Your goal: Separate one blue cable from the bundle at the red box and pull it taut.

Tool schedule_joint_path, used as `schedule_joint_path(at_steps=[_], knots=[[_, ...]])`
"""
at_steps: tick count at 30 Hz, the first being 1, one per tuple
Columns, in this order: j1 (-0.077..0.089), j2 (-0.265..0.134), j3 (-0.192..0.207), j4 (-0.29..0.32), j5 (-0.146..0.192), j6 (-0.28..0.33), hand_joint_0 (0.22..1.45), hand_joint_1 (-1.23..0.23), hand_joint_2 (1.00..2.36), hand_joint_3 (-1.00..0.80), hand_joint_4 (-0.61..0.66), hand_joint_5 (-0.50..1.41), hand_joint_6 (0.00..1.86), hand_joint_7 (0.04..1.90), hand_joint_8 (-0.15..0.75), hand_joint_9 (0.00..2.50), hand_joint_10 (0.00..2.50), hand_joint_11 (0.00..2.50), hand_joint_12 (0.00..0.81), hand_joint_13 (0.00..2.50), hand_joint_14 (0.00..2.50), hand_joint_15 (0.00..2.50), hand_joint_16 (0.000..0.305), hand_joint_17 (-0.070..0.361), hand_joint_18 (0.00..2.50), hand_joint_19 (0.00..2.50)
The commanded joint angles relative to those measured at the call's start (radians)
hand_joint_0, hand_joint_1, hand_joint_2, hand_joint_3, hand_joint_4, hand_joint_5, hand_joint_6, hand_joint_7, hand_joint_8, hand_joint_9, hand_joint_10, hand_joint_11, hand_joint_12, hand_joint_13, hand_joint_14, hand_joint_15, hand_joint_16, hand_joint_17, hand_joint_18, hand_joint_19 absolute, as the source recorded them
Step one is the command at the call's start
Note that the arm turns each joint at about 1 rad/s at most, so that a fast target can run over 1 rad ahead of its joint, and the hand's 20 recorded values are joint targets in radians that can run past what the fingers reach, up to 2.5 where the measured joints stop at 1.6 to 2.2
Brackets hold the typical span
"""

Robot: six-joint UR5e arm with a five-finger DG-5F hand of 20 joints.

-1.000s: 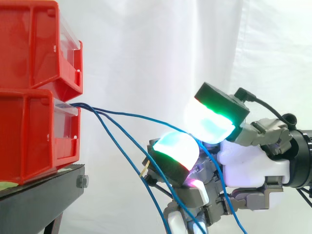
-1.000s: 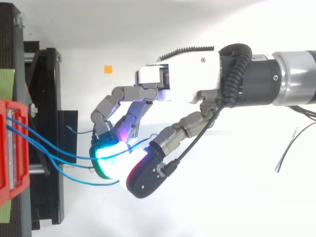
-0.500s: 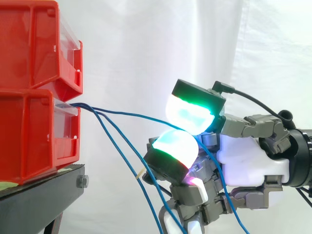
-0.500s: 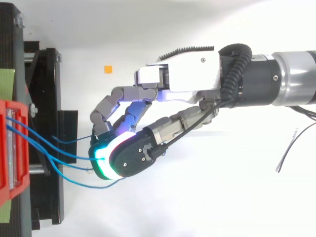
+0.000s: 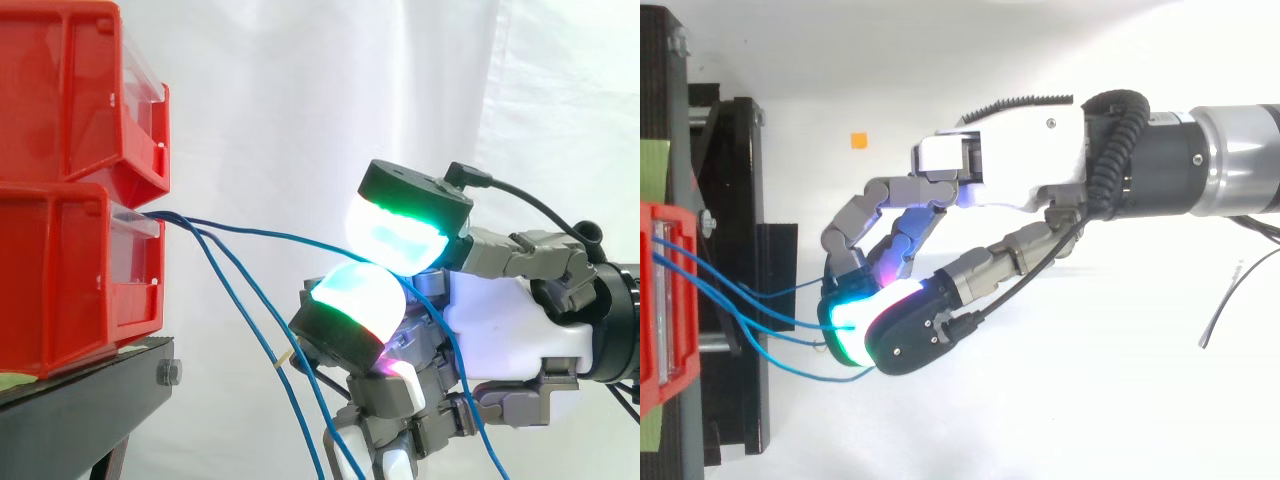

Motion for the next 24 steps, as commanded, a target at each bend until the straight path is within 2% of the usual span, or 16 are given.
schedule_joint_path(at_steps=[1,7,12,14,19,24], knots=[[0.000,0.000,0.000,0.000,0.000,0.000,0.59,-0.73,1.02,-0.24,0.09,-0.17,0.90,1.21,0.319,0.88,0.02,0.99,0.335,0.72,0.02,0.60,0.040,0.089,0.65,0.68],[0.000,0.000,0.000,-0.002,0.000,0.000,0.63,-0.79,1.02,-0.19,-0.02,-0.19,0.92,1.20,0.315,0.87,0.02,1.00,0.336,0.73,0.02,0.60,0.040,0.090,0.67,0.67],[0.000,-0.001,-0.002,-0.003,0.000,0.003,0.68,-0.81,1.01,-0.32,-0.07,-0.20,0.93,1.15,0.308,0.86,0.02,0.99,0.342,0.74,0.02,0.60,0.041,0.092,0.69,0.67],[0.000,0.000,0.000,-0.003,0.000,0.006,0.71,-0.81,1.01,-0.40,-0.11,-0.20,0.93,1.19,0.306,0.86,0.02,1.00,0.342,0.74,0.02,0.59,0.041,0.093,0.70,0.66],[0.000,-0.001,0.000,0.000,0.000,0.021,0.72,-0.80,1.01,-0.42,-0.24,-0.20,0.93,1.28,0.298,0.87,0.02,0.99,0.341,0.75,0.02,0.59,0.041,0.093,0.71,0.67],[0.001,0.000,0.000,0.000,0.013,0.038,0.76,-0.77,1.00,-0.50,-0.27,-0.21,0.94,1.25,0.297,0.89,0.02,0.97,0.344,0.76,0.02,0.58,0.042,0.094,0.74,0.66]])
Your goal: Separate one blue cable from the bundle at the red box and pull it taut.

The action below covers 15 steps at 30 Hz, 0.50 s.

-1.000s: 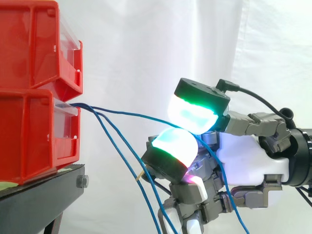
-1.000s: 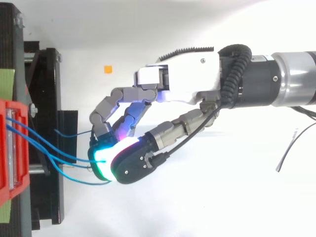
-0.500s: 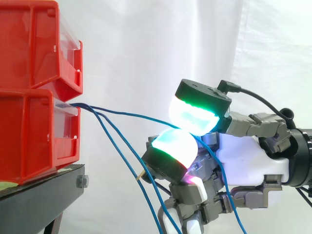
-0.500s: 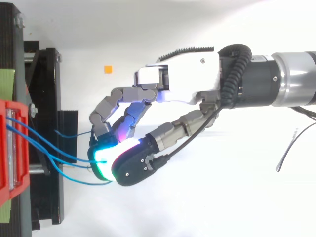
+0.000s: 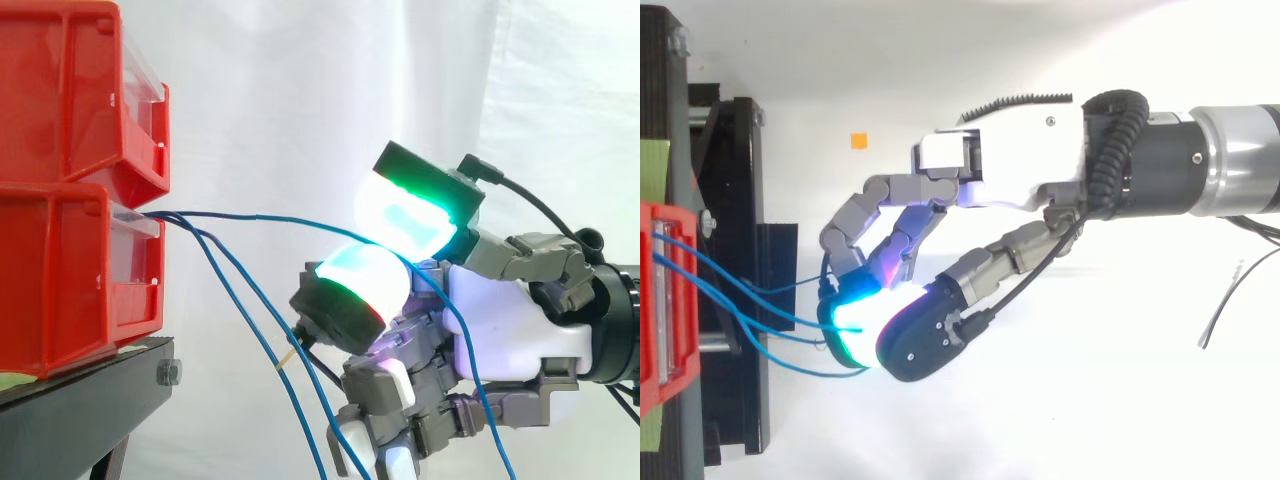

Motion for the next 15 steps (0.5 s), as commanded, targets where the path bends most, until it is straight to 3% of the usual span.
schedule_joint_path(at_steps=[1,15], knots=[[0.001,0.001,0.000,0.000,0.007,0.013,0.77,-0.77,1.00,-0.50,-0.26,-0.21,0.95,1.23,0.297,0.89,0.02,0.99,0.345,0.77,0.02,0.58,0.042,0.095,0.75,0.66],[0.003,0.001,0.000,-0.001,0.013,0.030,0.77,-0.80,1.00,-0.47,-0.36,-0.21,0.94,1.33,0.280,0.90,0.02,0.98,0.337,0.75,0.02,0.59,0.041,0.093,0.73,0.69]])
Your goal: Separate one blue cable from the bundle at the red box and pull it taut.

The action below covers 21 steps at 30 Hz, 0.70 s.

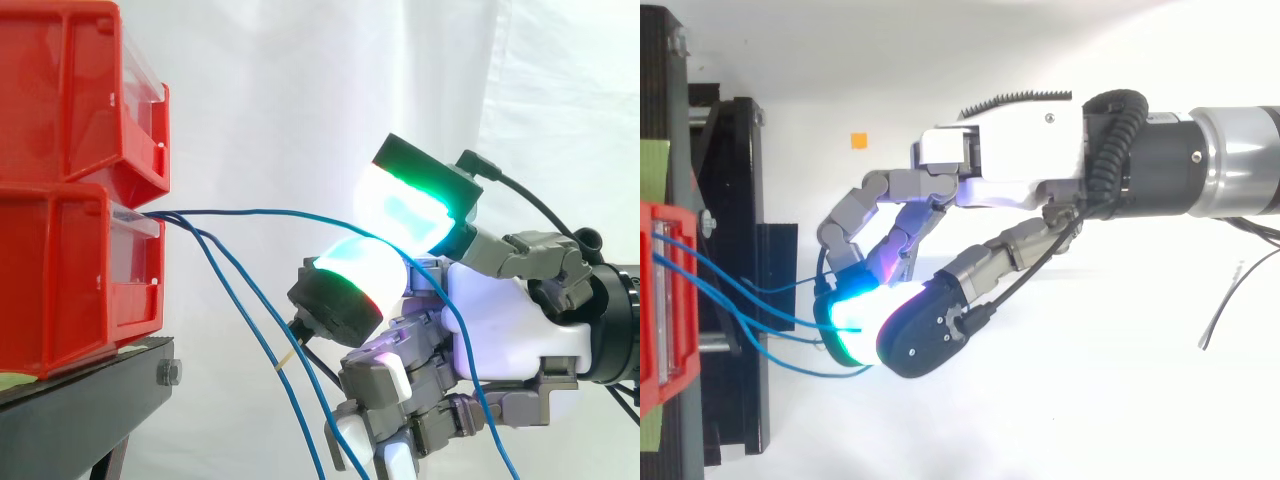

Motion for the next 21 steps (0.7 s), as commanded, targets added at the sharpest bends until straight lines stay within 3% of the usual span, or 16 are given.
schedule_joint_path(at_steps=[1,6,9,12,13,21], knots=[[0.002,0.001,0.000,-0.001,0.001,0.008,0.76,-0.81,1.00,-0.44,-0.36,-0.20,0.94,1.34,0.277,0.90,0.02,0.98,0.336,0.75,0.02,0.59,0.041,0.093,0.73,0.69],[0.002,-0.001,0.000,-0.003,0.001,0.023,0.76,-0.81,1.01,-0.39,-0.35,-0.20,0.94,1.35,0.280,0.91,0.02,0.98,0.339,0.74,0.02,0.59,0.042,0.094,0.71,0.71],[0.002,0.001,0.000,-0.003,0.001,0.032,0.73,-0.82,1.01,-0.38,-0.14,-0.21,0.94,1.25,0.292,0.87,0.02,0.98,0.334,0.71,0.02,0.59,0.041,0.092,0.68,0.68],[0.002,-0.001,0.000,-0.003,0.001,0.040,0.70,-0.82,1.01,-0.40,-0.04,-0.21,0.93,1.22,0.299,0.85,0.02,0.98,0.331,0.69,0.02,0.57,0.040,0.091,0.66,0.68],[0.002,-0.001,0.000,-0.003,0.001,0.041,0.66,-0.79,1.01,-0.44,0.01,-0.22,0.93,1.10,0.301,0.84,0.02,0.98,0.326,0.68,0.02,0.56,0.040,0.090,0.65,0.68],[0.005,-0.001,0.000,0.002,0.027,0.048,0.58,-0.73,1.00,-0.47,0.06,-0.22,0.88,1.03,0.318,0.79,0.02,0.96,0.303,0.59,0.02,0.53,0.037,0.083,0.55,0.67]])
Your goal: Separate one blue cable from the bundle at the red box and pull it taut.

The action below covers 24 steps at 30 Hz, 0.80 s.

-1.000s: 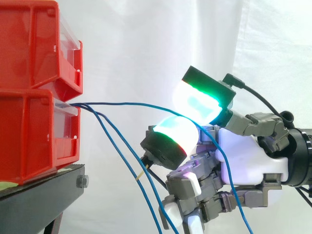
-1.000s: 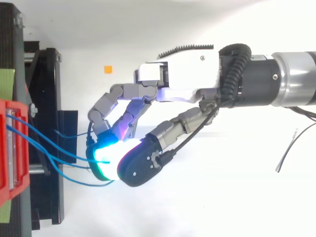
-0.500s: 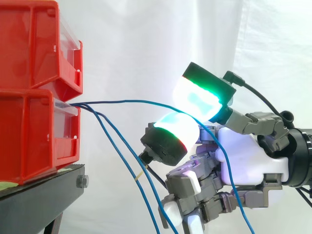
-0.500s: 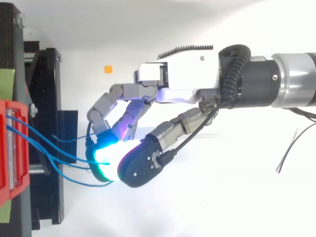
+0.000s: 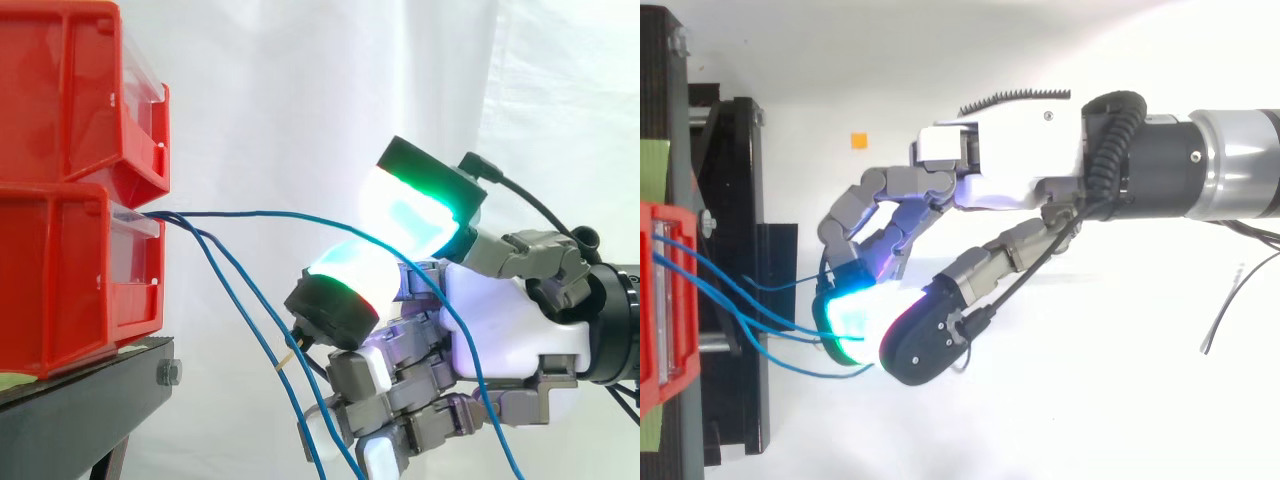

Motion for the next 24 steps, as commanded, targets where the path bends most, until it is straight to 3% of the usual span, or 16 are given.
schedule_joint_path(at_steps=[1,10,24], knots=[[0.001,-0.001,0.000,0.001,0.007,0.006,0.57,-0.72,1.00,-0.48,0.07,-0.22,0.88,1.02,0.322,0.79,0.02,0.96,0.300,0.58,0.02,0.52,0.037,0.083,0.54,0.67],[0.005,-0.001,0.000,0.001,0.025,0.013,0.52,-0.69,1.00,-0.50,0.10,-0.21,0.83,0.96,0.334,0.76,0.02,0.94,0.299,0.53,0.02,0.51,0.037,0.084,0.49,0.67],[0.011,0.001,0.000,0.001,0.025,0.013,0.46,-0.69,1.00,-0.50,0.12,-0.21,0.84,0.97,0.357,0.75,0.02,0.94,0.306,0.53,0.02,0.50,0.040,0.090,0.50,0.64]])
